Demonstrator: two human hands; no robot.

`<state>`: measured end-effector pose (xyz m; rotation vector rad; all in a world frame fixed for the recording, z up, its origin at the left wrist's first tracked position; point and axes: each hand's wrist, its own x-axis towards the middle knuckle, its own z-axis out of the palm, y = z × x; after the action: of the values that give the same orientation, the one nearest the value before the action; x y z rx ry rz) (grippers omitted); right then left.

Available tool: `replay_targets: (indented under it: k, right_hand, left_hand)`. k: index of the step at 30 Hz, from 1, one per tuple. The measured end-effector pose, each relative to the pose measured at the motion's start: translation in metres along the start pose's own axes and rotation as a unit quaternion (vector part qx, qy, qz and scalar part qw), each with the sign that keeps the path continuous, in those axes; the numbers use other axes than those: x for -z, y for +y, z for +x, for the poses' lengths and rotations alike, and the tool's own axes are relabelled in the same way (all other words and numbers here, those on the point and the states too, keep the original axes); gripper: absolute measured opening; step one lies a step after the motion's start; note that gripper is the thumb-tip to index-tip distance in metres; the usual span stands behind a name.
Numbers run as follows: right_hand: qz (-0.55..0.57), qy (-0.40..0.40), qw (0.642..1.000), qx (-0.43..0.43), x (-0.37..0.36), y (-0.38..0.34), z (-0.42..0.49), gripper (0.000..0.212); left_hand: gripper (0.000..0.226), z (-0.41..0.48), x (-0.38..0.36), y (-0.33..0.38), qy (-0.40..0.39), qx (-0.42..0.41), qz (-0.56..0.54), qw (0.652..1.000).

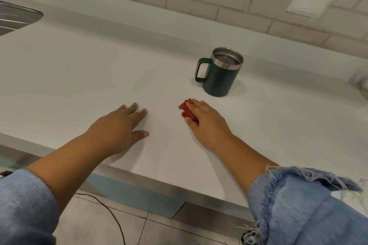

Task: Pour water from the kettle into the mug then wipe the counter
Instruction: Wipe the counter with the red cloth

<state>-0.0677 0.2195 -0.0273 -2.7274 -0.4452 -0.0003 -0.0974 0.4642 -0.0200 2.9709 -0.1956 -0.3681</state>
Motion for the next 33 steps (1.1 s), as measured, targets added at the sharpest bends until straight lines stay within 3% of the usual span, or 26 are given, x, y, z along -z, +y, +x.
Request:
replay_targets:
  k: [3,7,8,11,14,17,22,27,29,33]
  right_hand:
    - [0.034,-0.043,0.996,0.066,-0.009,-0.014,-0.01,0.05]
    - [0.246,0.037,0.969,-0.004,0.002,-0.018,-0.026,0.038]
    - [0.255,0.042,0.966,-0.006,0.001,-0.024,-0.028,0.039]
    - [0.091,-0.003,0.993,0.074,-0.019,-0.043,-0.033,0.045]
    - [-0.003,-0.008,0.999,0.054,-0.019,-0.039,-0.017,0.047]
    - [-0.011,-0.008,1.0,0.026,-0.01,-0.034,0.002,0.047]
    - [0.044,-0.059,0.989,0.127,-0.008,-0.03,-0.027,0.045]
    - [0.154,-0.012,0.987,0.053,0.004,-0.028,-0.025,0.036]
    - [0.132,-0.003,0.99,0.049,-0.002,-0.045,-0.027,0.037]
    - [0.016,-0.023,0.992,0.12,-0.019,-0.053,-0.04,0.044]
  left_hand:
    - [0.072,0.0,0.001,-0.001,0.0,-0.002,0.006,1.0]
    - [0.072,0.0,0.001,-0.001,-0.001,-0.004,0.008,1.0]
    - [0.072,0.0,0.001,-0.001,-0.001,-0.006,0.008,1.0]
    - [0.073,0.0,0.0,-0.002,0.002,-0.008,0.001,1.0]
    - [0.071,-0.001,0.0,-0.003,0.0,-0.013,0.009,1.0]
    - [0.065,-0.002,0.001,-0.006,-0.005,-0.019,0.015,1.0]
    - [0.062,-0.002,0.002,-0.007,-0.011,-0.02,0.014,1.0]
    - [0.062,-0.003,0.004,-0.006,-0.011,-0.018,0.015,1.0]
    - [0.062,-0.003,0.004,-0.005,-0.014,-0.019,0.015,1.0]
    - [0.061,-0.004,0.006,-0.005,-0.019,-0.02,0.021,0.999]
